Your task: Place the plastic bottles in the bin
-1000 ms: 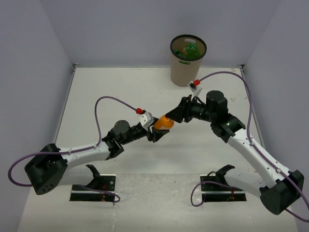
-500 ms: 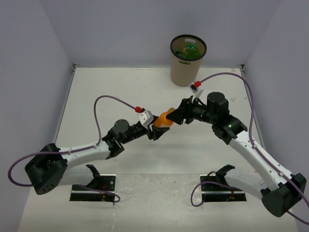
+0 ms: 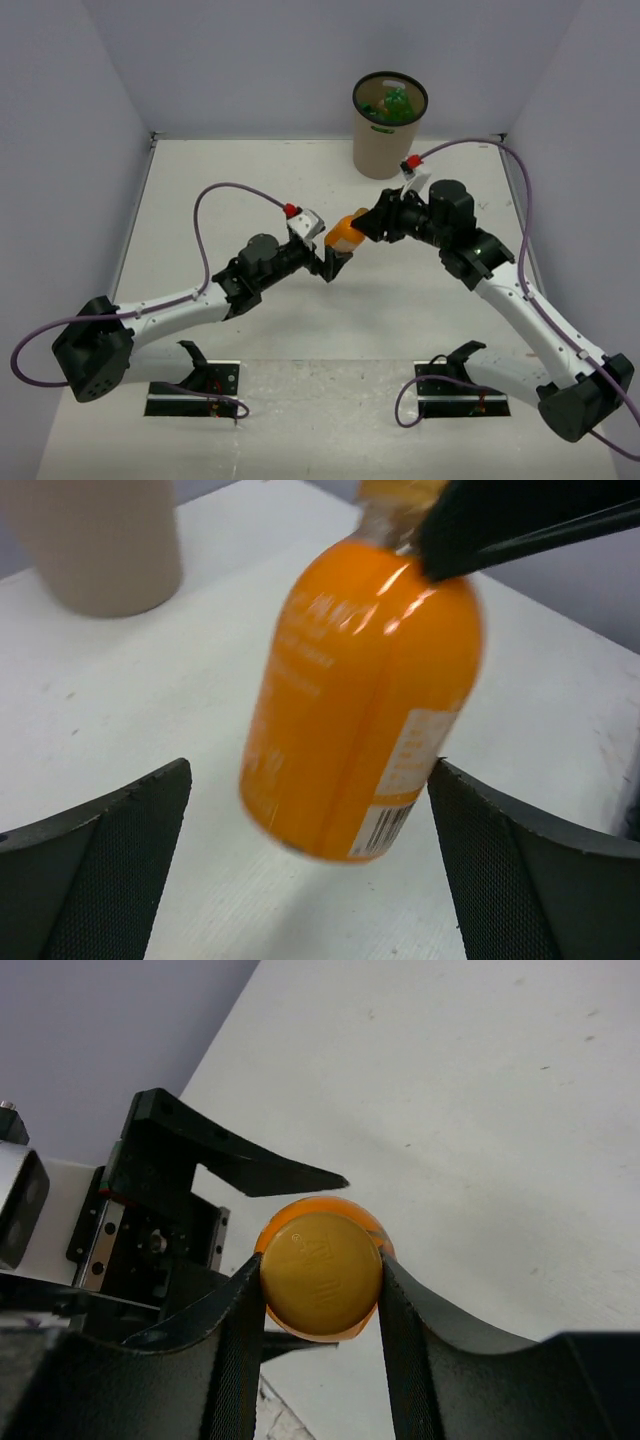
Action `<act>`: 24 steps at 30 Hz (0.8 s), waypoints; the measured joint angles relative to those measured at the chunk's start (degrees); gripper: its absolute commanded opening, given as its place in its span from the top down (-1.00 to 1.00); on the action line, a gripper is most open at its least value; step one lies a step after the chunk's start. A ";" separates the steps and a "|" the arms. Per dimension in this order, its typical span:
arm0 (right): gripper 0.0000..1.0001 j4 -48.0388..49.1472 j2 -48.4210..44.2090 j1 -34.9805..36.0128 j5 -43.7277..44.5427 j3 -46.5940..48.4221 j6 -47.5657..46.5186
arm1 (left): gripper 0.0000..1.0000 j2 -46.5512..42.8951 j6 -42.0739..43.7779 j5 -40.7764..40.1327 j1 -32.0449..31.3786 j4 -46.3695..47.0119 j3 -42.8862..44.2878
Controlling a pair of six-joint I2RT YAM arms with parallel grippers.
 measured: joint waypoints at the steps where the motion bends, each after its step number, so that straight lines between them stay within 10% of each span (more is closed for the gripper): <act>1: 1.00 -1.51 0.74 -0.22 2.43 2.12 -0.79 | -1.00 0.00 -0.63 -3.98 0.00 -3.21 1.68; 11: 1.00 -6.27 20.87 -11.82 23.82 37.73 -8.35 | -1.00 -0.94 -15.98 -42.01 0.13 -51.98 18.43; 20: 1.00 -10.60 60.85 -13.92 26.91 85.57 -16.70 | -1.00 -3.10 -18.75 -45.57 0.13 -75.65 24.79; 24: 0.92 -9.57 68.37 -14.16 26.82 86.44 -18.71 | -1.00 -9.25 -17.57 -44.63 0.13 -77.33 22.95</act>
